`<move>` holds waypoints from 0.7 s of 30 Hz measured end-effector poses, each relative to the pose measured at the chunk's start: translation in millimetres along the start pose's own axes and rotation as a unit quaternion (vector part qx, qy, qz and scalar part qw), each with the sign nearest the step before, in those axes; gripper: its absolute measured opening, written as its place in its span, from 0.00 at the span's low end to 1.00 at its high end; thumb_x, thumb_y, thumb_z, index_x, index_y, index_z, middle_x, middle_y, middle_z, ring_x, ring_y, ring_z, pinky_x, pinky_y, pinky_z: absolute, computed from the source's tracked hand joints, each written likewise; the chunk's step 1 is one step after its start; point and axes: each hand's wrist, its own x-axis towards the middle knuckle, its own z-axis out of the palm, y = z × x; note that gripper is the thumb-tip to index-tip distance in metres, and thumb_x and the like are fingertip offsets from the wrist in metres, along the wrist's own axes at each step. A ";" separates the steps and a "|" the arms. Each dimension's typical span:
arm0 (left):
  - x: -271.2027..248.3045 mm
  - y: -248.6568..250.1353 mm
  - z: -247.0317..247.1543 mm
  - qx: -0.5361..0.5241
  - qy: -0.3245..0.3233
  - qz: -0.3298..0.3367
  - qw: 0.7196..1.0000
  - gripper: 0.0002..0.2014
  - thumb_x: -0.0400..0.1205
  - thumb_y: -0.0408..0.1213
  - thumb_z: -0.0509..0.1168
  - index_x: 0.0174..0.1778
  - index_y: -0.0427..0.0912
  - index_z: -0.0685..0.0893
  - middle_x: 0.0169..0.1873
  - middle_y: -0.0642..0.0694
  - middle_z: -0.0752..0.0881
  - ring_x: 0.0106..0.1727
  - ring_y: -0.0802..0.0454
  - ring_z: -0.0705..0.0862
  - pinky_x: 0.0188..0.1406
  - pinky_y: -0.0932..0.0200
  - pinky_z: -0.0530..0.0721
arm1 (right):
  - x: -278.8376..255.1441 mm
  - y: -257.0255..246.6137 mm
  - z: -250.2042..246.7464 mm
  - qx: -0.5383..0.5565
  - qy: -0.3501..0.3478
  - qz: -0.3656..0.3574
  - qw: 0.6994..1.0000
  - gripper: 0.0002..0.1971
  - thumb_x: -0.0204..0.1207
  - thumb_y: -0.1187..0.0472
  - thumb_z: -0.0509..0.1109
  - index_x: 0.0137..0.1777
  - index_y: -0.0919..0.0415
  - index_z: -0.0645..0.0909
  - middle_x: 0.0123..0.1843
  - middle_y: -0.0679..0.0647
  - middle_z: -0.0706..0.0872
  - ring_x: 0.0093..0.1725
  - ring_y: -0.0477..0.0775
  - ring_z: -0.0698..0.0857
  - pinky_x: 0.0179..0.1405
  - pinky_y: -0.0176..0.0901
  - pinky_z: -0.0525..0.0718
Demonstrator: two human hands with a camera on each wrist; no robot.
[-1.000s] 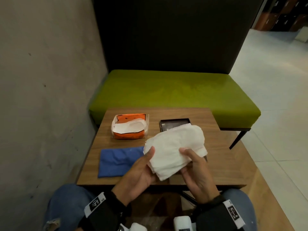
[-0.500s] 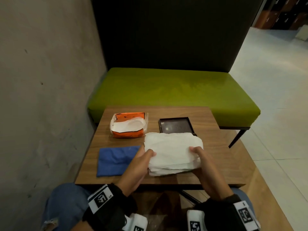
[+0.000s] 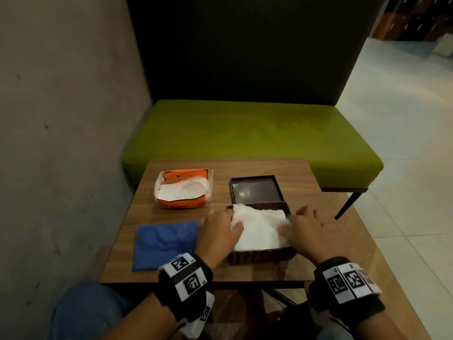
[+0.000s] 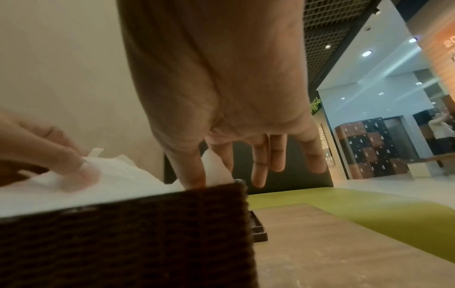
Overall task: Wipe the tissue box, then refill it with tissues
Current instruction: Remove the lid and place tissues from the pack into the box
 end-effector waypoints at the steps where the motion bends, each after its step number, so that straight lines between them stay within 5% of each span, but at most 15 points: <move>1: -0.3 1.9 1.1 0.040 -0.010 0.013 0.999 0.17 0.83 0.48 0.58 0.61 0.44 0.81 0.59 0.45 0.81 0.65 0.46 0.73 0.65 0.49 0.73 | 1.0 1.5 2.8 -0.025 -0.013 0.000 1.000 0.18 0.80 0.48 0.63 0.64 0.56 0.79 0.67 0.60 0.71 0.70 0.64 0.66 0.65 0.59 0.72; 8: 3.2 2.1 5.0 0.135 -0.021 0.013 0.991 0.18 0.83 0.49 0.58 0.67 0.46 0.77 0.67 0.45 0.69 0.68 0.46 0.65 0.68 0.51 0.71 | 5.8 -3.3 5.0 -0.093 -0.021 0.012 0.995 0.25 0.78 0.45 0.65 0.73 0.52 0.68 0.71 0.61 0.69 0.74 0.65 0.66 0.71 0.67 0.67; 12: -8.8 1.6 1.2 0.109 0.110 0.088 0.984 0.17 0.79 0.46 0.66 0.63 0.51 0.76 0.60 0.48 0.74 0.60 0.49 0.73 0.57 0.56 0.74 | -4.3 -16.7 11.0 0.028 0.111 -0.044 0.992 0.27 0.67 0.53 0.79 0.65 0.60 0.76 0.58 0.64 0.79 0.57 0.67 0.79 0.50 0.57 0.80; 15: -10.2 0.2 6.0 0.192 0.025 0.083 0.977 0.12 0.82 0.46 0.61 0.59 0.51 0.82 0.65 0.47 0.70 0.65 0.47 0.67 0.61 0.51 0.70 | -9.8 -35.2 14.5 0.062 0.006 -0.084 0.995 0.17 0.74 0.51 0.72 0.62 0.51 0.76 0.62 0.55 0.76 0.63 0.59 0.76 0.58 0.49 0.79; 18: 0.3 -1.7 11.6 0.232 -0.070 0.038 0.969 0.13 0.82 0.47 0.60 0.54 0.47 0.86 0.70 0.43 0.66 0.68 0.42 0.64 0.63 0.46 0.67 | -1.6 -45.1 14.4 0.055 -0.136 -0.043 0.988 0.16 0.79 0.48 0.66 0.64 0.49 0.77 0.68 0.58 0.72 0.71 0.62 0.70 0.68 0.53 0.75; 21: 5.9 -1.6 7.1 0.196 -0.130 0.044 0.971 0.13 0.81 0.49 0.62 0.56 0.50 0.85 0.67 0.43 0.67 0.69 0.42 0.64 0.65 0.45 0.68 | 5.0 -50.6 10.7 0.041 -0.149 -0.038 0.987 0.18 0.78 0.45 0.66 0.66 0.48 0.78 0.71 0.59 0.71 0.73 0.65 0.69 0.71 0.54 0.72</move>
